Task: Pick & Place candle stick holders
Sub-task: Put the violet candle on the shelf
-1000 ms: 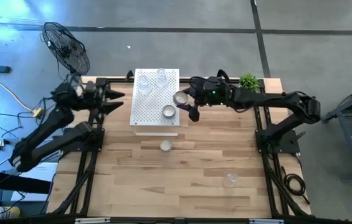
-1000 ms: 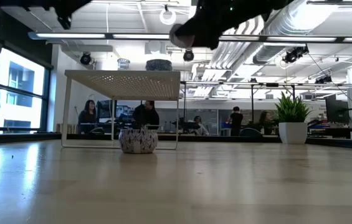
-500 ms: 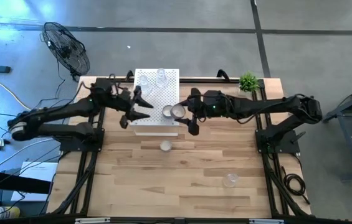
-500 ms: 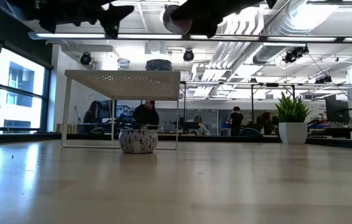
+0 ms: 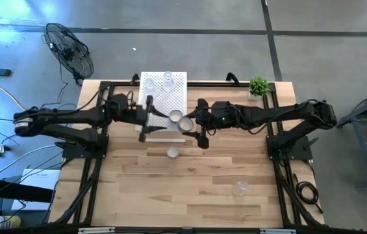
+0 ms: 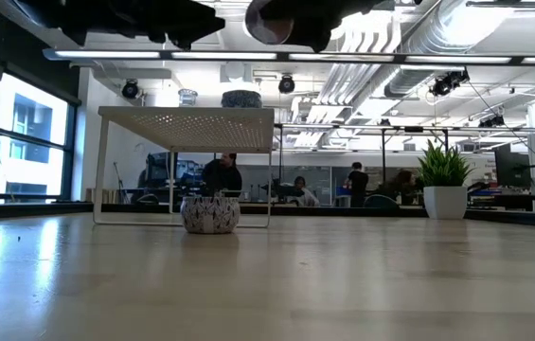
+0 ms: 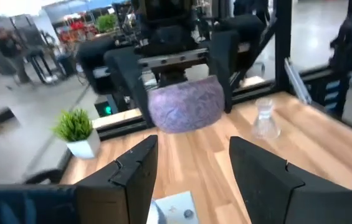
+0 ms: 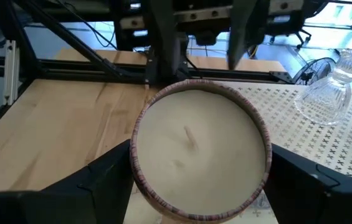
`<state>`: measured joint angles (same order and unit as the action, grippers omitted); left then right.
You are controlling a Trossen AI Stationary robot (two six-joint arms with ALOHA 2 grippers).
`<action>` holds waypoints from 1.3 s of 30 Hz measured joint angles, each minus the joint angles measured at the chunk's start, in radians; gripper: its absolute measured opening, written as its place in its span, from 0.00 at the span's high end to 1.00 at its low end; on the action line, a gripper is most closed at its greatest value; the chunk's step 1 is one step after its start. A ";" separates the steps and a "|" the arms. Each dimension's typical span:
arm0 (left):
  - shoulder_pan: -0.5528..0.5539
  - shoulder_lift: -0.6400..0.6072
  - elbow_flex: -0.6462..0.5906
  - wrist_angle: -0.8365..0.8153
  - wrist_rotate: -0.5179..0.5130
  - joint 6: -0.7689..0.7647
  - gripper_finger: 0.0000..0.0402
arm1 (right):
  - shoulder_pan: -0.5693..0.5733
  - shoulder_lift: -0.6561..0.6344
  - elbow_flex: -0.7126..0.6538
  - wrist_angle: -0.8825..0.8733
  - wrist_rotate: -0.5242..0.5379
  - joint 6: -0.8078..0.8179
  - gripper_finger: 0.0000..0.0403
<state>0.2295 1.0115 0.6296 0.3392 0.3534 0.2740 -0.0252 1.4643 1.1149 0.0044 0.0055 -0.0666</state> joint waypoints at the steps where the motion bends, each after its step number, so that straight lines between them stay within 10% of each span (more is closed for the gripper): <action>1: -0.018 0.005 0.000 0.003 -0.026 0.031 0.52 | 0.002 0.000 0.000 0.000 0.000 0.006 0.29; 18: -0.307 0.052 0.001 0.102 -0.501 0.850 0.52 | 0.007 0.000 0.000 0.015 -0.046 0.076 0.29; 39: -0.337 0.207 0.060 0.204 -0.642 0.969 0.52 | 0.007 0.001 0.000 -0.005 -0.046 0.093 0.29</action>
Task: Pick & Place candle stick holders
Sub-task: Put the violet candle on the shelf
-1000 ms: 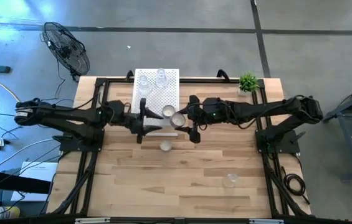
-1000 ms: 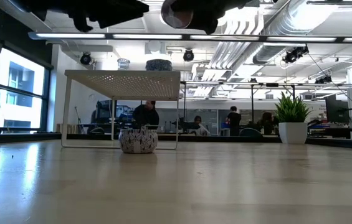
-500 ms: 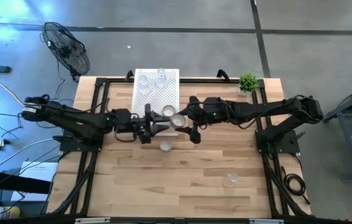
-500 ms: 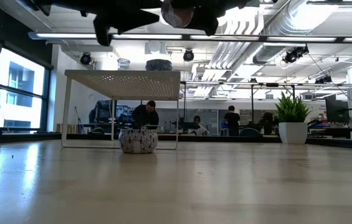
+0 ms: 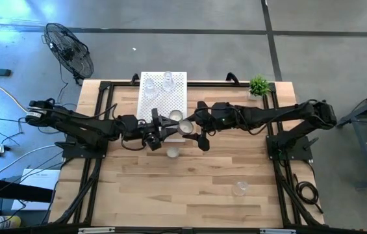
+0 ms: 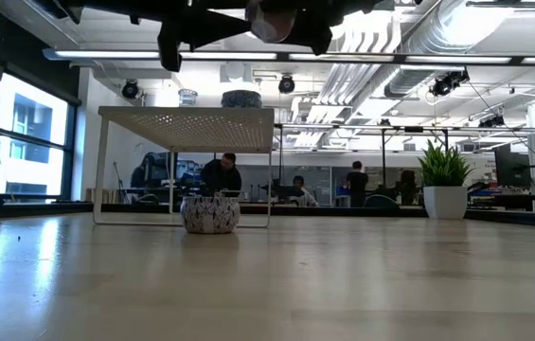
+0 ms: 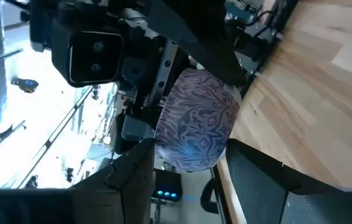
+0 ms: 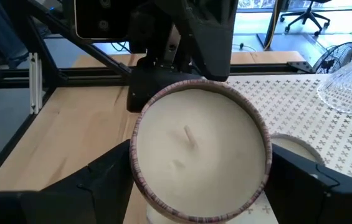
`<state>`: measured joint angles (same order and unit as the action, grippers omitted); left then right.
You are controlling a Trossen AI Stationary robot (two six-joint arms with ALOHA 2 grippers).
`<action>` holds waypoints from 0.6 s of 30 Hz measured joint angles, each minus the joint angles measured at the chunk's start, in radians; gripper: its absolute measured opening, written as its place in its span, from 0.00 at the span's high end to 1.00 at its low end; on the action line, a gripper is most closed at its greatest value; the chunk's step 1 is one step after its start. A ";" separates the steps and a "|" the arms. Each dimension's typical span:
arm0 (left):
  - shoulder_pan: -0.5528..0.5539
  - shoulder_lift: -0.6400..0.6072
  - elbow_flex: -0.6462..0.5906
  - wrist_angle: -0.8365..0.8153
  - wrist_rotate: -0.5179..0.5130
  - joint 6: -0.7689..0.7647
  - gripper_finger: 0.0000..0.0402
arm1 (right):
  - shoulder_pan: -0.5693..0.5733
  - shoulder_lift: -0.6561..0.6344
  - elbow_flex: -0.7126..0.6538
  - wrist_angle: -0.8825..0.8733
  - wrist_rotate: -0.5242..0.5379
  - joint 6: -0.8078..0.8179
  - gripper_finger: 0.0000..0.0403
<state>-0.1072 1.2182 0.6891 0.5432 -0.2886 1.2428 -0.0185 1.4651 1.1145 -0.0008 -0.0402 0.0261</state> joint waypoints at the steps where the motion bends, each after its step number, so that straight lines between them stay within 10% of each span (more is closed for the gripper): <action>1: -0.002 0.000 0.000 -0.001 0.001 0.010 0.52 | 0.000 0.000 0.000 -0.002 0.000 0.000 0.29; 18: -0.007 0.000 0.000 0.007 0.041 0.096 0.52 | -0.001 0.000 0.000 -0.009 -0.021 0.030 0.29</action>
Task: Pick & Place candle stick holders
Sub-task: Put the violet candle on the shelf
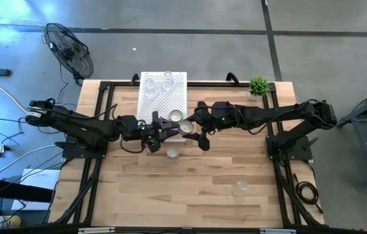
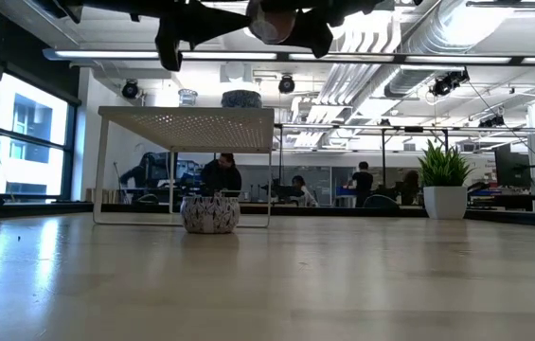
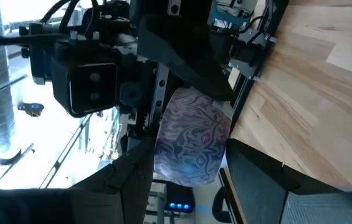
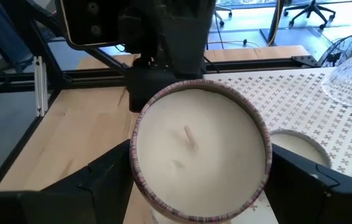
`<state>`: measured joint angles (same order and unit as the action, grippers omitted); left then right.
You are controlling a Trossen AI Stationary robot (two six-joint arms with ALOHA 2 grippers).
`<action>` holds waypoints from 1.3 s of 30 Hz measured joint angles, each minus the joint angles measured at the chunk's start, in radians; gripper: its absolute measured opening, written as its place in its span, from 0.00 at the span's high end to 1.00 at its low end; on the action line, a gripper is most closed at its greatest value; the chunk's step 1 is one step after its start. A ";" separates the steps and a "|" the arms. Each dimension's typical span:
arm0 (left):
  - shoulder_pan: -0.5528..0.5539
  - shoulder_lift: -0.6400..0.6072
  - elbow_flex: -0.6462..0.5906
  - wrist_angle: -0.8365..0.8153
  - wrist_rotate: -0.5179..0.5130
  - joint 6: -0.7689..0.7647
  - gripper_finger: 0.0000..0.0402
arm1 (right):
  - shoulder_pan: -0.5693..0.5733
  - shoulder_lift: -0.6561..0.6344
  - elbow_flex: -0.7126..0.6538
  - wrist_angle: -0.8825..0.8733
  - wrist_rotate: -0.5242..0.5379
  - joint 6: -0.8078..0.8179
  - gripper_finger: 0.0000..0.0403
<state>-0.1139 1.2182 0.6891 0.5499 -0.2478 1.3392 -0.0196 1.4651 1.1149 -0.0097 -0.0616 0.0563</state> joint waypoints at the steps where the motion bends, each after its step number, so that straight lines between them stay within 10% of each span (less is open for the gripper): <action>1: 0.000 0.000 0.000 0.000 0.002 0.000 0.52 | 0.000 0.000 0.000 0.000 0.000 0.008 0.29; 9: 0.002 0.011 0.003 0.009 0.060 0.048 0.52 | 0.000 0.000 0.000 0.000 -0.006 0.014 0.29; 39: -0.074 0.111 0.103 -0.038 -0.332 0.062 0.60 | 0.000 0.010 0.002 0.014 0.013 0.013 0.26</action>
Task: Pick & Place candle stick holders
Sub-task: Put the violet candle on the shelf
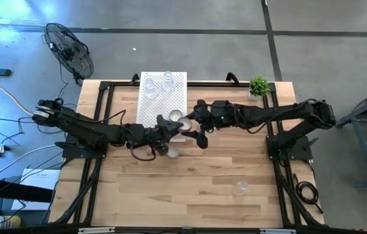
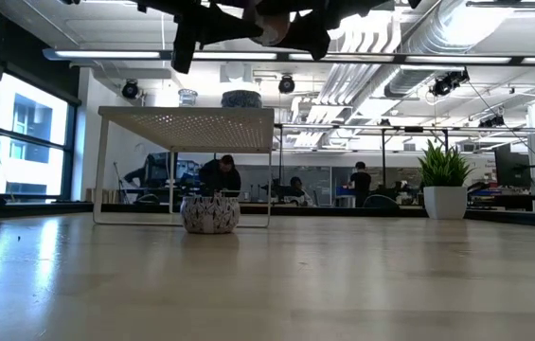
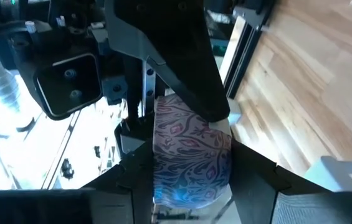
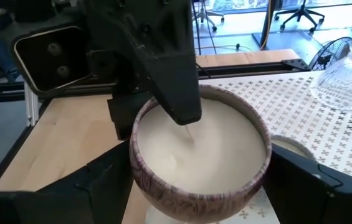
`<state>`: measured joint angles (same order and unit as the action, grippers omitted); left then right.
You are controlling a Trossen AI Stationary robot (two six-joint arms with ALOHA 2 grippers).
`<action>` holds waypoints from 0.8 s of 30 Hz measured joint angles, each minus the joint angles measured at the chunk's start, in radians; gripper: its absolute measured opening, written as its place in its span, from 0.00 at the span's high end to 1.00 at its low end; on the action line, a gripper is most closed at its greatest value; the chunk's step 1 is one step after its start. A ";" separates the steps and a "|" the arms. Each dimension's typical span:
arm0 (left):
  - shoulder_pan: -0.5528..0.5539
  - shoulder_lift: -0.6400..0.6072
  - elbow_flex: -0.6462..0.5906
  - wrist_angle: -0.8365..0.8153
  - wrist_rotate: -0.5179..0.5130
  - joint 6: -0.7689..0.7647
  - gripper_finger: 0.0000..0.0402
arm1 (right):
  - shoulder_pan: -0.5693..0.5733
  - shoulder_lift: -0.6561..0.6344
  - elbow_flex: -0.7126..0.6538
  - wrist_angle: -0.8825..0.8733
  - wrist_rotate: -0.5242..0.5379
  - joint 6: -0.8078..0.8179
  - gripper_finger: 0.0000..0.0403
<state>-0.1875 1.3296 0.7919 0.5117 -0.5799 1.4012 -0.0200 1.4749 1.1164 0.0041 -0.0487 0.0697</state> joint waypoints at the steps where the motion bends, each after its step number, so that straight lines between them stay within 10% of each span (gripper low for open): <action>1: 0.000 0.000 0.000 -0.004 -0.008 -0.005 0.60 | 0.000 0.000 0.000 0.002 0.001 0.000 0.26; 24: -0.048 -0.031 0.000 0.012 -0.399 0.087 0.72 | 0.068 -0.111 -0.003 -0.096 0.148 -0.049 0.25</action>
<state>-0.2352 1.2989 0.7921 0.5238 -0.9790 1.4884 0.0478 1.3636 1.1133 -0.0917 0.0989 0.0204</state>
